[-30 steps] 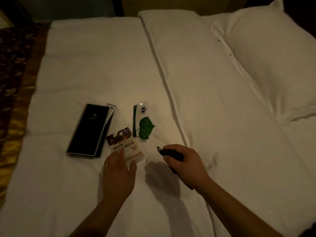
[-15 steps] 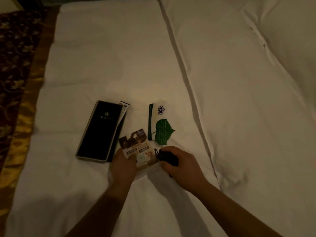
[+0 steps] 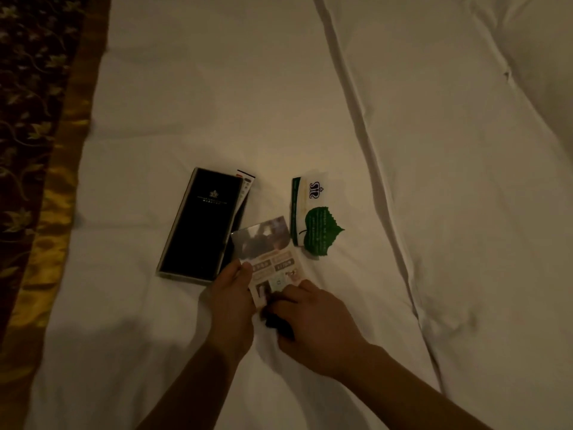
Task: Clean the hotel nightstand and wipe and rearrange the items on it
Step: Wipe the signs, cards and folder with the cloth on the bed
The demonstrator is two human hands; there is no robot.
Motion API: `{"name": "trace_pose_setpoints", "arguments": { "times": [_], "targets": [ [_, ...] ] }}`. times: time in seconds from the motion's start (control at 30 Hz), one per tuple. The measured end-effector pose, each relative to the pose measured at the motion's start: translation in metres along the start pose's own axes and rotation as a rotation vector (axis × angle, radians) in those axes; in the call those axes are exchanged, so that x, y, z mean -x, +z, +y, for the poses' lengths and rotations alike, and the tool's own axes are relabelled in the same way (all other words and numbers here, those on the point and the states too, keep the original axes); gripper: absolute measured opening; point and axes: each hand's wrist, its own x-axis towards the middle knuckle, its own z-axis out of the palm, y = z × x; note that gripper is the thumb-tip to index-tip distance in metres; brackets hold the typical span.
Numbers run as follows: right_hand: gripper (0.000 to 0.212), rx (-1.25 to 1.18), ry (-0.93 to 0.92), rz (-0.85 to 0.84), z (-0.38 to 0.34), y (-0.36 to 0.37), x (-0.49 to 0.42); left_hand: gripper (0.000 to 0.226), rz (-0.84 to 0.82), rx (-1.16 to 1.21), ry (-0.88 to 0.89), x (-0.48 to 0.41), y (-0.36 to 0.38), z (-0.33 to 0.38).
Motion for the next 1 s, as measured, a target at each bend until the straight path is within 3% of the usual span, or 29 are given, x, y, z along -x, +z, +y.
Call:
{"name": "trace_pose_setpoints", "arguments": {
  "times": [0.17, 0.37, 0.53, 0.63, 0.8, 0.9, 1.0],
  "targets": [
    [0.036, 0.026, 0.26, 0.044, 0.02, -0.011, 0.012, 0.026, 0.019, -0.05, 0.069, 0.009, -0.012, 0.0],
    [0.035, -0.112, 0.001, -0.052, -0.031, 0.0, 0.008, 0.027, -0.083, -0.04, 0.029, 0.019, -0.014, -0.006],
    [0.033, 0.023, 0.197, 0.34, -0.005, -0.013, -0.007, 0.031, -0.167, -0.061, -0.059, 0.032, -0.018, -0.018],
    [0.033, 0.03, 0.351, 0.413, 0.011, -0.014, -0.006, 0.033, -0.183, -0.064, -0.111, 0.036, -0.018, -0.022],
    [0.033, 0.051, 0.024, 0.313, -0.009, 0.009, 0.007, 0.035, -0.215, -0.1, -0.052, 0.034, -0.016, -0.021],
    [0.031, 0.08, 0.13, 0.389, 0.002, -0.003, -0.004, 0.037, -0.297, -0.156, -0.126, 0.041, -0.016, -0.021],
    [0.03, 0.052, 0.369, 0.439, 0.02, -0.013, -0.003, 0.038, -0.271, -0.234, -0.082, 0.045, -0.022, -0.016]
  ]
}}
